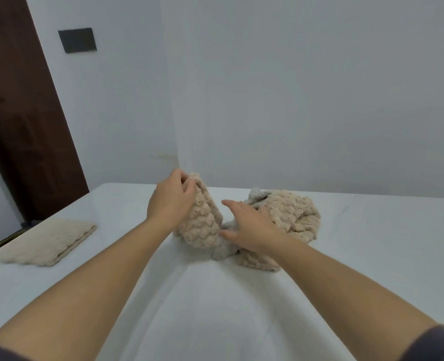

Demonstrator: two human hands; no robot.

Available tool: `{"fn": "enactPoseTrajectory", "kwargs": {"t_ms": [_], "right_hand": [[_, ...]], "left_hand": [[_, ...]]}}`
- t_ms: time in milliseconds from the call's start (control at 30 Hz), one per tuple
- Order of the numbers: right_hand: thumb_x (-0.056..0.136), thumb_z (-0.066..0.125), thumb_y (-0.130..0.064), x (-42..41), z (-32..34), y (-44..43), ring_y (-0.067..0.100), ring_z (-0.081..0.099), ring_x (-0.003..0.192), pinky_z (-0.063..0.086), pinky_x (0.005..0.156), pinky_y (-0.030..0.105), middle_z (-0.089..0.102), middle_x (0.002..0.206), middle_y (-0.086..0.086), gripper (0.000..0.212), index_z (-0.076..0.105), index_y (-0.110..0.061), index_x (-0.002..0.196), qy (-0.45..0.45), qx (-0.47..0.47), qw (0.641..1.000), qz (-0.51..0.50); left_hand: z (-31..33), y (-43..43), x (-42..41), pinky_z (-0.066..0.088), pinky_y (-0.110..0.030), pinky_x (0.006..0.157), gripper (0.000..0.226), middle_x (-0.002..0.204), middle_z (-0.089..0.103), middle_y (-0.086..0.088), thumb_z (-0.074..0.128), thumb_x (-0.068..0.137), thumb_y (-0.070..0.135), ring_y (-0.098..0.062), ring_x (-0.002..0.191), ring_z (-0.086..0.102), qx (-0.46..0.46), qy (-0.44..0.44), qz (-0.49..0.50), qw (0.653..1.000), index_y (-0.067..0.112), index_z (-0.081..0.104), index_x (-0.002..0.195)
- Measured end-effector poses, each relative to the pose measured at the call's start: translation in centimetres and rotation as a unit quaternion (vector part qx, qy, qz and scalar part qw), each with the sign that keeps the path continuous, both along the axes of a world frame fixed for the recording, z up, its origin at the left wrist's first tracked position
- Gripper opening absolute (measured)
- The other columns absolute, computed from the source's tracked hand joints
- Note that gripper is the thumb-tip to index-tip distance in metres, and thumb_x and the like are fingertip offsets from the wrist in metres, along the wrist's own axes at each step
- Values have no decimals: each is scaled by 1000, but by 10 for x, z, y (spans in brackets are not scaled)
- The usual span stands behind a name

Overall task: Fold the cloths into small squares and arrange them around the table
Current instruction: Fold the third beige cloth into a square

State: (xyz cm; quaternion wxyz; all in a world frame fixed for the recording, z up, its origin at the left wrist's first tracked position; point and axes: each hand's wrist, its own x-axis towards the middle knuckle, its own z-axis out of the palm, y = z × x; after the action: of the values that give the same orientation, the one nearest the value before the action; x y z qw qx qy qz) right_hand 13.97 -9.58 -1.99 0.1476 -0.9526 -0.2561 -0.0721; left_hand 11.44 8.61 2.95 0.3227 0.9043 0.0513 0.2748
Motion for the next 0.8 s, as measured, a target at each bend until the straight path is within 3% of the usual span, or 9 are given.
{"fn": "enactPoseTrajectory", "kwargs": {"t_ms": [100,167,267,400,467,567,700,800], "right_hand": [[79,73,-45,-36,11,13,10,58,114,49,94,34,59,126,-10,69,40,-29,136,94,200,973,68],[77,74,-40,-57,15,16,9,64,95,55,78,31,65,108,-11,60,44,-29,127,96,262,958,62],[89,57,-21,-80,28,10,18,63,89,54,75,35,66,100,-2,31,51,-23,120,57,293,954,39],[96,43,-13,-110,60,-13,12,52,74,41,62,25,58,85,-1,23,49,-25,115,118,310,942,51],[96,44,-13,-122,73,-26,14,48,73,38,63,29,55,82,0,15,52,-24,102,113,293,948,58],[94,47,-10,-137,91,-41,12,49,72,40,65,29,54,77,-4,18,56,-21,83,99,307,945,54],[94,44,-4,-149,111,-62,13,53,85,43,77,28,59,86,-3,21,62,-13,91,80,356,931,14],[91,52,-16,-154,118,-81,14,57,89,47,83,34,62,94,-4,13,62,-17,100,49,318,947,5]], "left_hand": [[19,-8,-16,43,-32,61,19,79,57,4,47,92,32,-13,70,52,-81,14,-1,997,18,52,79],[29,-14,-29,38,-29,55,25,72,52,4,49,90,31,-15,65,48,-123,33,2,992,18,46,69],[39,-21,-51,36,-29,54,26,70,48,3,53,89,31,-16,63,45,-170,55,-4,984,17,43,69],[53,-19,-83,35,-30,55,20,81,56,2,55,89,35,-14,68,50,-123,87,-11,989,15,53,85],[59,-21,-102,38,-29,58,29,87,60,3,54,91,46,-12,74,55,-101,108,-35,988,17,56,95],[67,-29,-129,41,-28,63,42,83,60,6,50,89,62,-11,76,57,-61,123,-128,982,21,59,93],[75,-28,-154,50,-28,70,28,90,67,12,71,77,56,-7,85,63,68,156,-207,963,34,62,93],[77,-17,-158,52,-30,78,23,93,67,10,77,77,41,-11,89,63,126,158,-214,956,35,62,93]]}}
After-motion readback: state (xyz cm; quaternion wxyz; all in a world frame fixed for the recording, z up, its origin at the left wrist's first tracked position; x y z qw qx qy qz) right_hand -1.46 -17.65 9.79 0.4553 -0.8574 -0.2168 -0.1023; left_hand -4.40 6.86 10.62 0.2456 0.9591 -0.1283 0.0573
